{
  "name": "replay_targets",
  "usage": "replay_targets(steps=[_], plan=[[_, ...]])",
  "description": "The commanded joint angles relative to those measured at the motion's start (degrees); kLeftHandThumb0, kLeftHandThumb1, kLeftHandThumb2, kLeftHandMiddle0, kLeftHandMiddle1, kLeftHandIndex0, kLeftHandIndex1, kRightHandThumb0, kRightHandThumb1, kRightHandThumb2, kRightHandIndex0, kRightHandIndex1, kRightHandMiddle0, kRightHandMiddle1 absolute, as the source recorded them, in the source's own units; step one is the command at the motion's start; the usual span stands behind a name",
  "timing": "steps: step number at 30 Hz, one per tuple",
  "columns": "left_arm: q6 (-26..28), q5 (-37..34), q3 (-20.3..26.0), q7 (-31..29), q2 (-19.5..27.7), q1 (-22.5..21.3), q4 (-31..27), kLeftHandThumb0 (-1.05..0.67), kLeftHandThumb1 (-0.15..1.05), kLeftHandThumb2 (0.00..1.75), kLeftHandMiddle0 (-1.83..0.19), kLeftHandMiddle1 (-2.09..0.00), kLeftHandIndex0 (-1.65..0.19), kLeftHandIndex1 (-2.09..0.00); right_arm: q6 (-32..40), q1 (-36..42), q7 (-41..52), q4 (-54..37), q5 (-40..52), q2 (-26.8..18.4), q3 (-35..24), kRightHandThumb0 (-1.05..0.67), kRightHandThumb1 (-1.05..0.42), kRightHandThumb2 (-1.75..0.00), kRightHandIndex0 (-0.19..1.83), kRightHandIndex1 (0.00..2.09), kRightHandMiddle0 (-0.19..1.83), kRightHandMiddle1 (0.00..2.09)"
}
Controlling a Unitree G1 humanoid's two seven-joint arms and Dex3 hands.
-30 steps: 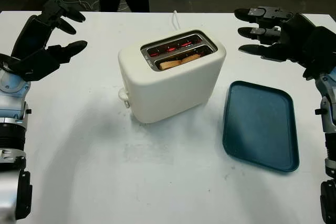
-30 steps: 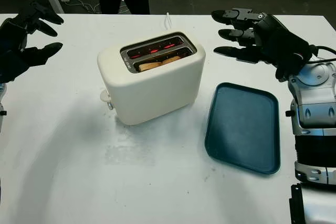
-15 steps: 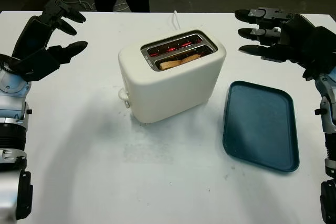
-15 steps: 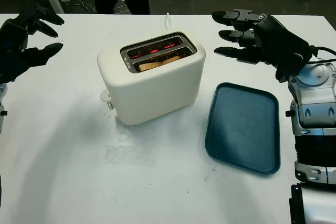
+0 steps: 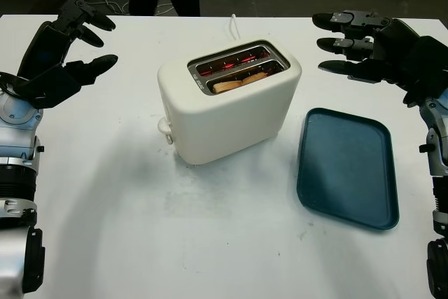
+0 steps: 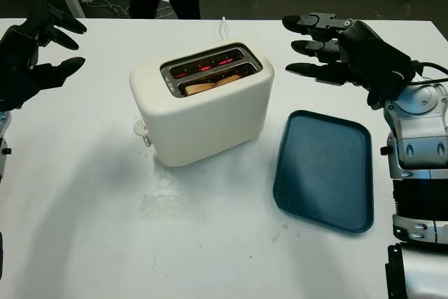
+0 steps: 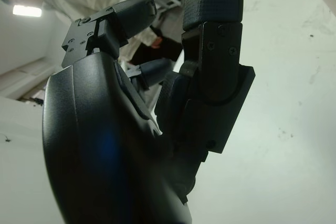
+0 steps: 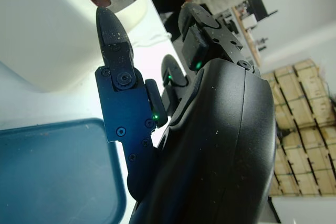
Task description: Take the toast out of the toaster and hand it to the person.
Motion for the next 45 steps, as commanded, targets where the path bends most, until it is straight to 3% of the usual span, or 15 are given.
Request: replay_targets(steps=[1,14,27,45], plan=[[-0.04,-1.24,0.42,-0.38,-0.27,-0.35,-0.24,-1.05,0.92,0.39,0.00,-1.63,0.00,-1.47,-0.77,-0.63,0.30,0.00,0.38,-0.19,-0.08,-0.55,-0.89,0.00,0.49,0.00,0.47,0.00],[-1.32,-0.30,0.21,0.35,0.01,-0.46,0.73,-1.05,0.92,0.41,0.00,-1.63,0.00,-1.47,-0.87,-0.49,0.39,0.23,0.32,-0.18,-0.08,-0.52,-0.89,0.00,0.49,0.00,0.47,0.00],[0.90,-1.19,0.40,-0.56,-0.37,0.89,0.05,-1.05,0.92,0.39,0.00,-1.66,0.00,-1.51,-0.51,-0.63,0.69,0.45,1.16,0.26,-0.42,-0.53,-0.89,0.00,0.49,0.01,0.47,0.00],[-0.03,0.42,-0.65,-0.44,-0.90,-0.41,2.21,-1.05,0.92,0.42,0.00,-1.71,0.00,-1.56,-5.10,-4.46,1.46,5.06,0.67,1.84,1.97,-0.52,-0.88,0.00,0.46,0.00,0.43,0.00]])
